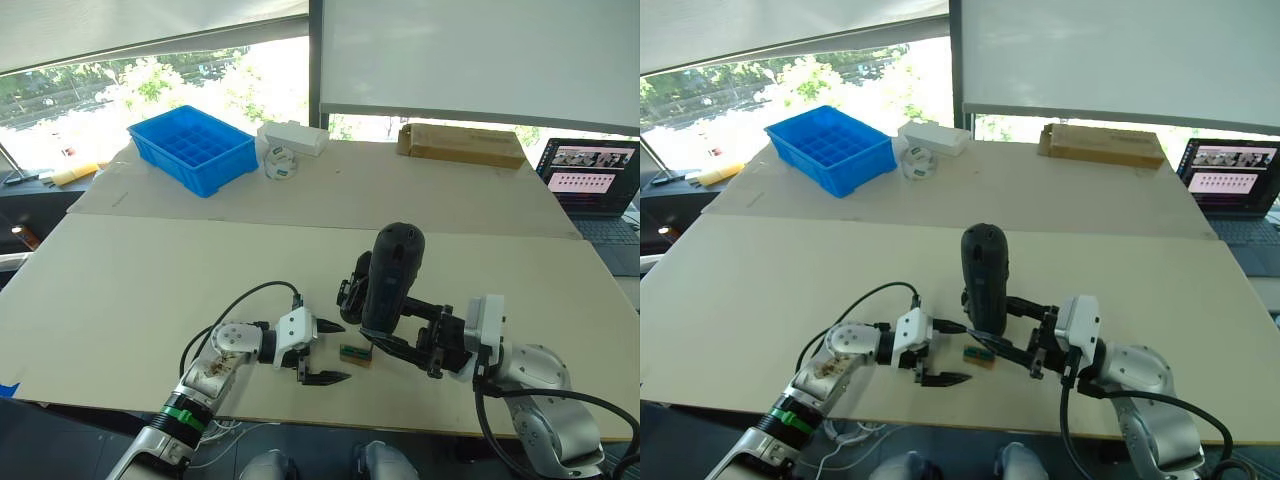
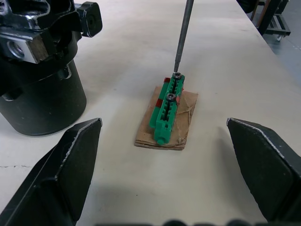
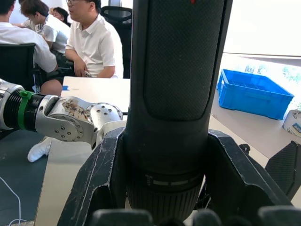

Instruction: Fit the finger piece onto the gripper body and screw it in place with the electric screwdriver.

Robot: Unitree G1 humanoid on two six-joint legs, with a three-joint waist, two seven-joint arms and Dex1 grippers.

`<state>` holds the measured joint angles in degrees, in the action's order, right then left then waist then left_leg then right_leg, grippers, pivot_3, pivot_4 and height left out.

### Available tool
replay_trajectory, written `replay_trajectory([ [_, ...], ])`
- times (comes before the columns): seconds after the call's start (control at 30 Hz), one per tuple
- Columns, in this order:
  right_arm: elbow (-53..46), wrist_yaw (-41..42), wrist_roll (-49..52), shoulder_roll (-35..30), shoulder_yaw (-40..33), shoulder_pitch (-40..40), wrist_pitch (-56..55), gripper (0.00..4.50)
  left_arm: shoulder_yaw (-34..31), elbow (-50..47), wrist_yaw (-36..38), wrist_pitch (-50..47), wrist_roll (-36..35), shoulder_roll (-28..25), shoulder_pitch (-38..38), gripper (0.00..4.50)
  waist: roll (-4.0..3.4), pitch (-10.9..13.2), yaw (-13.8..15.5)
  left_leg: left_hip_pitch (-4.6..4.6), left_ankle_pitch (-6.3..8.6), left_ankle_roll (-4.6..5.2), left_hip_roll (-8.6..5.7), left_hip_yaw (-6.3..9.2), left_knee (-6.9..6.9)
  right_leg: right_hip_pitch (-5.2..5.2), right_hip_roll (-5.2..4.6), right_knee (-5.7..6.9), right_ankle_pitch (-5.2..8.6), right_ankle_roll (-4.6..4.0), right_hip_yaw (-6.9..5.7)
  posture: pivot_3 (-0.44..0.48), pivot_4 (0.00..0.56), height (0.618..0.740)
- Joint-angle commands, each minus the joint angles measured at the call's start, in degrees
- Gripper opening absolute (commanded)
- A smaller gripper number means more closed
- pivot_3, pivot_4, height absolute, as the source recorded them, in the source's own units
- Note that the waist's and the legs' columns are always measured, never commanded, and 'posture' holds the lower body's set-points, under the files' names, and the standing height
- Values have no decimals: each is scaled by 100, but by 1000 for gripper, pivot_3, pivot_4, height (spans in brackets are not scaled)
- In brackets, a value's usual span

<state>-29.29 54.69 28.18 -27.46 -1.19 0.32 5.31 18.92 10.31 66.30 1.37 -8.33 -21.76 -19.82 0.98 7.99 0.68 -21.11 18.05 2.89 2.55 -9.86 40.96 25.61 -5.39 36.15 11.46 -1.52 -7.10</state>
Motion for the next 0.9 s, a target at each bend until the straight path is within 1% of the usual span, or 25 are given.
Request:
replay_trajectory([
  [0.03,-218,-27,117,12,-108,-88,-308,1914,114,33,37,8,31,8,129,4500,0,0,-1,0,0,0,0,0,0,0,0,0,0,0,0,0,150,740],
  [0.9,-150,18,117,0,-62,-68,-275,1914,121,44,-21,-13,45,47,178,4500,0,0,0,6,2,3,1,12,0,-19,-3,-9,1,1,0,0,150,740],
])
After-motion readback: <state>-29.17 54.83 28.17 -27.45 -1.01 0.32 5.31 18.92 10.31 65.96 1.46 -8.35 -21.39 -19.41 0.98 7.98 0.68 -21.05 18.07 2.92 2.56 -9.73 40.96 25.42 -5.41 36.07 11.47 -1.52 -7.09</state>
